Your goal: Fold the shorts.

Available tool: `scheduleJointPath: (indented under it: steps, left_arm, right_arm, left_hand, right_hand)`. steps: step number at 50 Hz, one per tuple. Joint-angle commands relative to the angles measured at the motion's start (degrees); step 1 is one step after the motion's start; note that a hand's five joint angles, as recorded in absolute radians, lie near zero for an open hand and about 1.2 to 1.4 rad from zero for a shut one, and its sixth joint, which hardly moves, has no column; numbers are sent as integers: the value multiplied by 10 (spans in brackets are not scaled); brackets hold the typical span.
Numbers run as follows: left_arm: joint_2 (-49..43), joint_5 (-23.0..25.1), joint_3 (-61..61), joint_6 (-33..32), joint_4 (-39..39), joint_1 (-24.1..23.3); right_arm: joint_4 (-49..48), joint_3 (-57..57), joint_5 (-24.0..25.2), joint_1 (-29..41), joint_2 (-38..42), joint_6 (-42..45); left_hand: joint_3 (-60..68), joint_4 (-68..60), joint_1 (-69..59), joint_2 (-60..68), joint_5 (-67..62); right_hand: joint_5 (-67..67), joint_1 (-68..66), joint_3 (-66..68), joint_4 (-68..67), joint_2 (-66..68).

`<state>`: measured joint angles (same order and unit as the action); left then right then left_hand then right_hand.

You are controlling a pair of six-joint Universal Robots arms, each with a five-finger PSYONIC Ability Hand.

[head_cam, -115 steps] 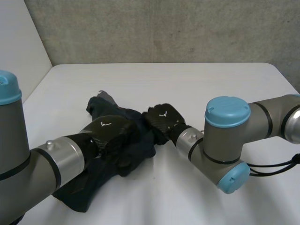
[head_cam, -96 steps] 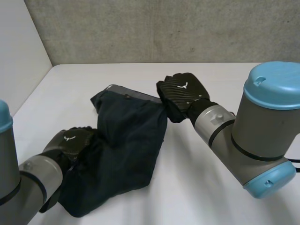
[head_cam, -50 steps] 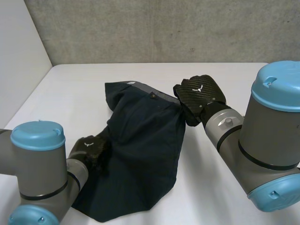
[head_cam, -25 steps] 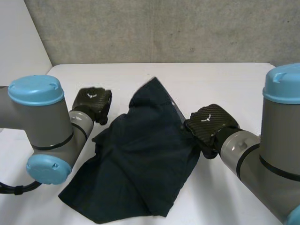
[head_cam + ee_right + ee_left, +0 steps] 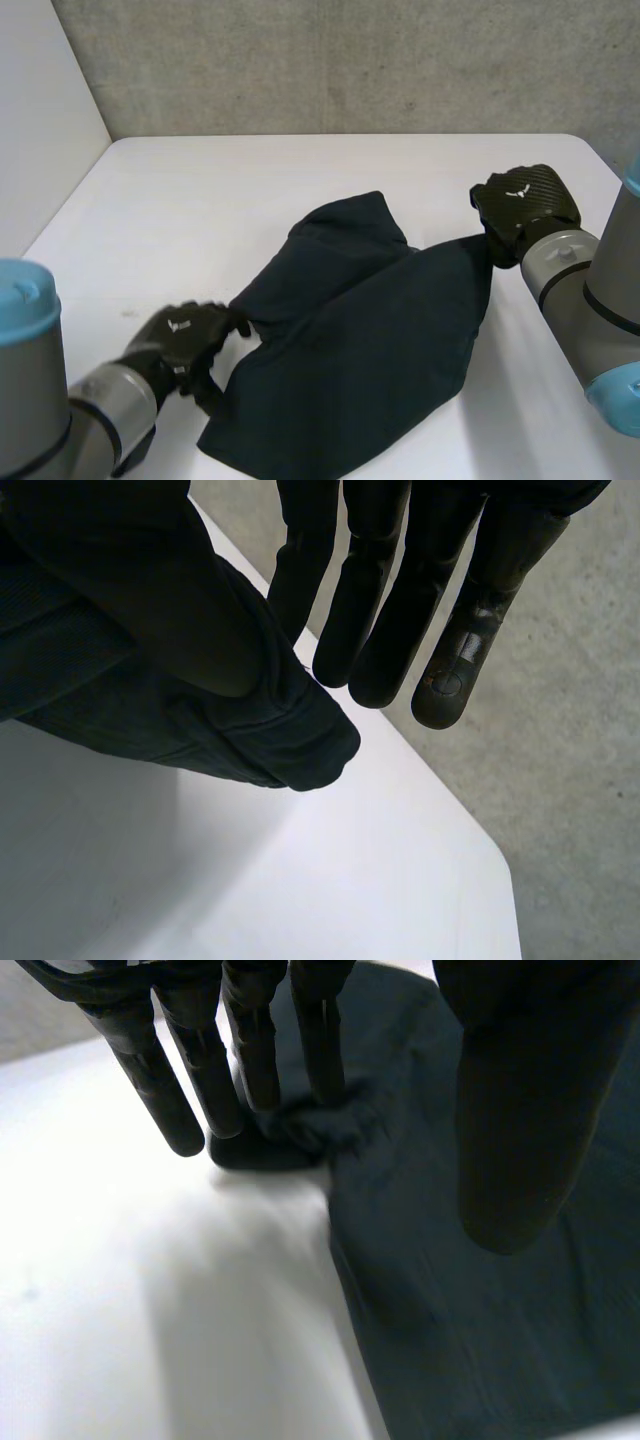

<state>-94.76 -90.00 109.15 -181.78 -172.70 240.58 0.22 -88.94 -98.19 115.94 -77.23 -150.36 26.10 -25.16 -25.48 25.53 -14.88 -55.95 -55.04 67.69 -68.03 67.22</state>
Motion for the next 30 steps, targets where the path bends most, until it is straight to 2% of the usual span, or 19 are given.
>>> scheduleJointPath:
  steps: [1,8,22,30]
  left_arm:
    - [-4,11,60,-2,-31,-29]
    - [-19,8,72,-17,-105,-38]
    - [-70,3,64,-45,-165,-32]
    - [-87,-41,45,-45,-206,-33]
  right_arm:
    - [0,-35,4,-13,-2,-2]
    - [-1,-51,4,-13,-6,-2]
    - [-5,-69,17,-14,-6,-26]
    - [-5,-77,35,-13,-6,-38]
  left_hand:
    - [-9,0,3,-3,-3]
    - [-7,-2,1,-2,-5]
    - [-4,-5,-2,2,-8]
    - [-4,-5,-2,2,-8]
  right_hand:
    - [-141,-250,123,-120,128]
    - [-141,-250,123,-120,128]
    - [-141,-250,123,-120,128]
    - [-141,-250,123,-120,128]
